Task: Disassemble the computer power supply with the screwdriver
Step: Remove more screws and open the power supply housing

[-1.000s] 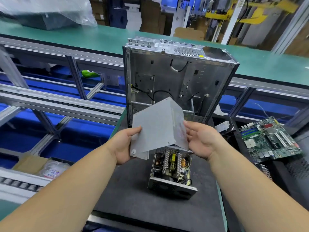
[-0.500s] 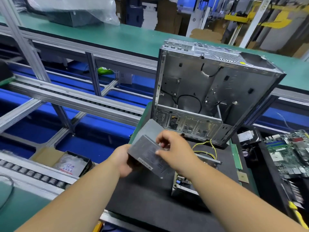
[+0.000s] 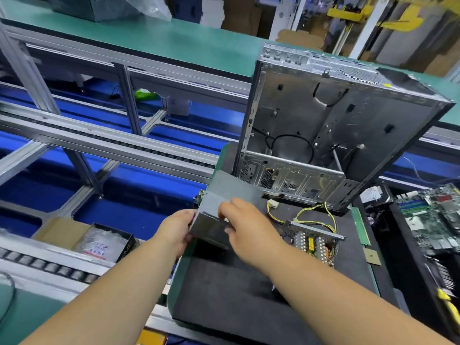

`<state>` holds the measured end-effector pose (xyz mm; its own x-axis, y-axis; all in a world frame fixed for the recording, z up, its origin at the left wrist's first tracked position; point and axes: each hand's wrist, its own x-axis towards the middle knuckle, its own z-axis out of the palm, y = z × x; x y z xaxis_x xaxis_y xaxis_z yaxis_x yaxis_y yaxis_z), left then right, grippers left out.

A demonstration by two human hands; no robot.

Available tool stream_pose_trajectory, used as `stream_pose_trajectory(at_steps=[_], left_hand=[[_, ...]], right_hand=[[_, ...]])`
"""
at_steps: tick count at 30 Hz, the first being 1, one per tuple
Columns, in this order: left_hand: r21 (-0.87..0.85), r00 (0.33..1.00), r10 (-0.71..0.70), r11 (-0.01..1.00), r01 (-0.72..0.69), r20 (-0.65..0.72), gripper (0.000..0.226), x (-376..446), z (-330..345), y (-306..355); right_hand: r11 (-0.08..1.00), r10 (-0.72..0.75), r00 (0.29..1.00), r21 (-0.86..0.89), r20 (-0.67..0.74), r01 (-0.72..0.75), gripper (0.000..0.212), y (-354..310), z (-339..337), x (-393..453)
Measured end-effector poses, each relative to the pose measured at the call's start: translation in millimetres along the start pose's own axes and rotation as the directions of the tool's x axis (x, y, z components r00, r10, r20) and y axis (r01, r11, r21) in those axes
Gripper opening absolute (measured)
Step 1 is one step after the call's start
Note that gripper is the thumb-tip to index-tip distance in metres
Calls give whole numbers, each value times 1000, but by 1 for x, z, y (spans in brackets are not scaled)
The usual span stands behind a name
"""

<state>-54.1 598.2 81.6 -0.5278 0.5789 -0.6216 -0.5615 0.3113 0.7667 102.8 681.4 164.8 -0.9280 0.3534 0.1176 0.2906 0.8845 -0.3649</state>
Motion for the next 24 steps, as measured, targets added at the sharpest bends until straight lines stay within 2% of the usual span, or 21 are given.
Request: stream_pose_trajectory(at_steps=[3, 5, 9, 16, 24], left_hand=[[-44, 999, 35, 998, -33, 40, 41, 3, -2, -4], [41, 995, 45, 998, -48, 87, 51, 5, 0, -3], [182, 997, 0, 983, -15, 82, 63, 10, 4, 3], [324, 986, -73, 946, 20, 152, 72, 22, 3, 6], [435, 984, -96, 900, 22, 149, 81, 14, 15, 19]], right_hand=[[995, -3, 999, -97, 49, 8, 28, 8, 6, 5], [989, 7, 997, -148, 76, 4, 32, 14, 11, 8], [979, 56, 992, -203, 116, -31, 34, 21, 23, 12], [975, 125, 986, -200, 114, -100, 33, 20, 34, 14], [962, 174, 977, -235, 124, -142, 33, 22, 40, 21]])
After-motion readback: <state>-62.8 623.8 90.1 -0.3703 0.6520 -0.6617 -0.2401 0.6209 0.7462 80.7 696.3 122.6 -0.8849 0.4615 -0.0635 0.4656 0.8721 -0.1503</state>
